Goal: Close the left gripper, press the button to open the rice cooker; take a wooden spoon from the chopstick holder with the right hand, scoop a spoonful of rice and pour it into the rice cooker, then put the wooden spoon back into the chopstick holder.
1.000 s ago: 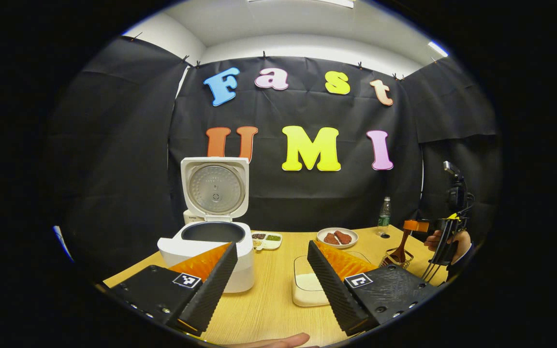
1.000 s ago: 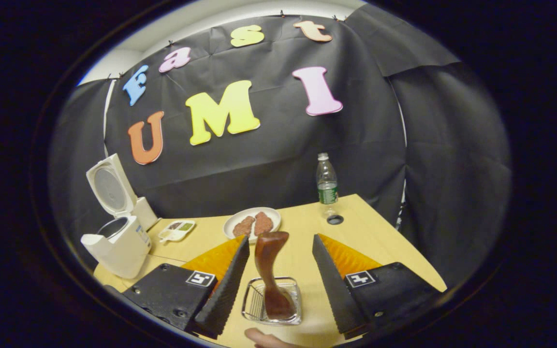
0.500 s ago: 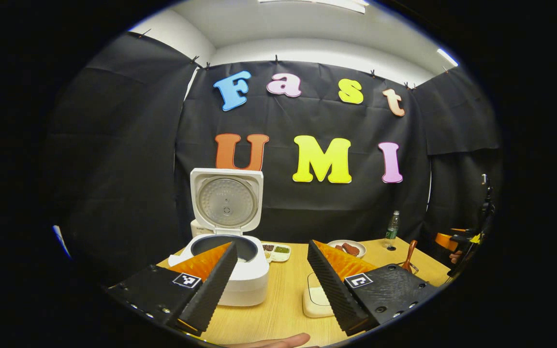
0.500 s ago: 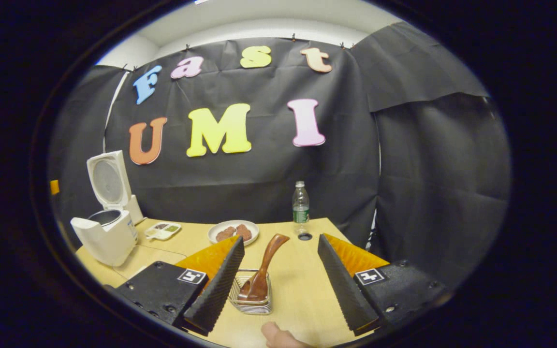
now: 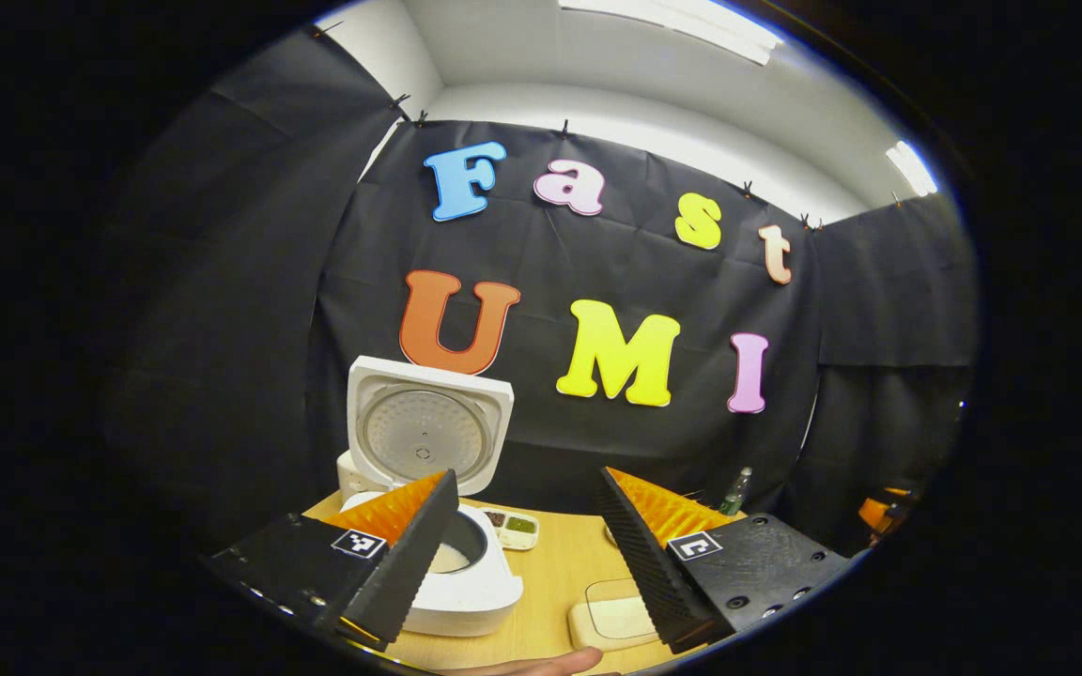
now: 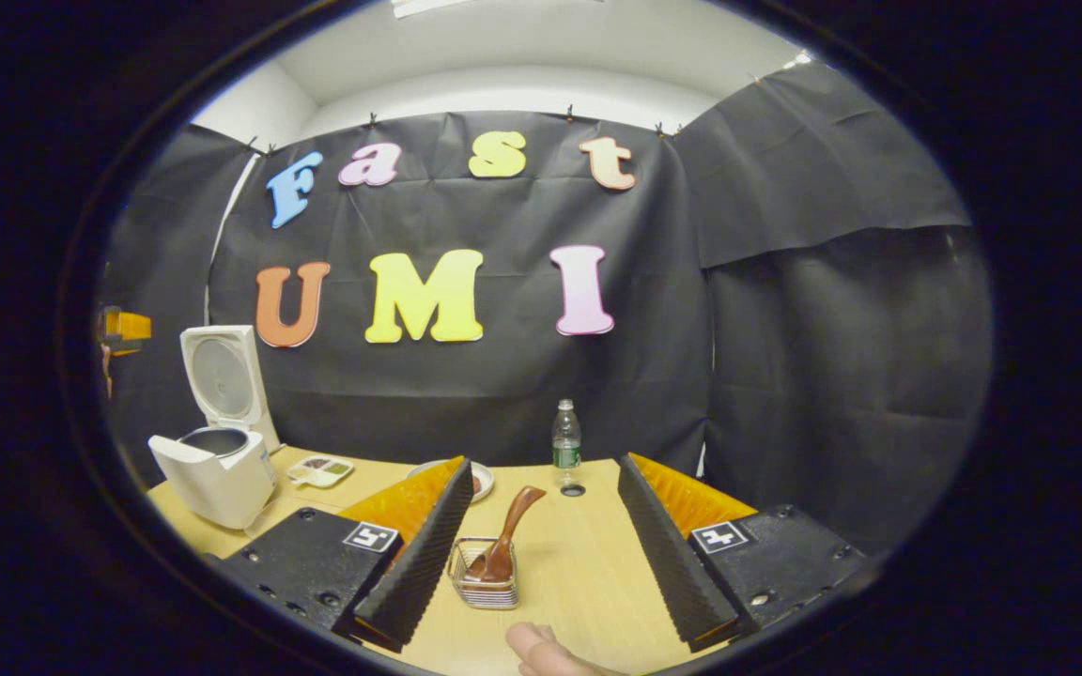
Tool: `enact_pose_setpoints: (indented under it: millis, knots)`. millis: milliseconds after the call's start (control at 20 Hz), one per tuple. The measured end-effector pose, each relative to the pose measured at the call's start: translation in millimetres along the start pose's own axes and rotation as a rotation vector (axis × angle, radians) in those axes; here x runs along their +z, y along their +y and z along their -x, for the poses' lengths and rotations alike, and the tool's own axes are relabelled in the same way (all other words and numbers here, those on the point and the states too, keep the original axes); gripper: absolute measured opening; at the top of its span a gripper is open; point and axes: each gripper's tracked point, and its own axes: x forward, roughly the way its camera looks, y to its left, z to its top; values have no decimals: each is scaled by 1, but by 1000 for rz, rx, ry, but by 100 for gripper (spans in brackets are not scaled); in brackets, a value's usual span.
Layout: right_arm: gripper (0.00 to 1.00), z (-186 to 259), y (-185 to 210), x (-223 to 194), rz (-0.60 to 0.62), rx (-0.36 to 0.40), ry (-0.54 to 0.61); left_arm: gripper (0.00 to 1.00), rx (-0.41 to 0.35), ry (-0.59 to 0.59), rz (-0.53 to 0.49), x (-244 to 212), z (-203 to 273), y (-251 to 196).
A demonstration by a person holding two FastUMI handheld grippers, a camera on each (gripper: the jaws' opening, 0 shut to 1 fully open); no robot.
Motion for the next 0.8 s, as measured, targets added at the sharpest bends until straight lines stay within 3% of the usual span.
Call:
enact_pose_setpoints:
  millis: [100,500,650,800]
  knots:
    - [96,6,8,6,-20,26,-21,94,-17,-29,8,25,-4,6]
    - [100,5,27,-1,-25,92,17,93,94,-94,-52,93,-53,51]
    - [100,4,32,3,-10,104,-4,93,39,-109,-77,102,-86,50]
    - [100,4,43,7,-2,137,-15,93,95,-114,-75,95,-128,83]
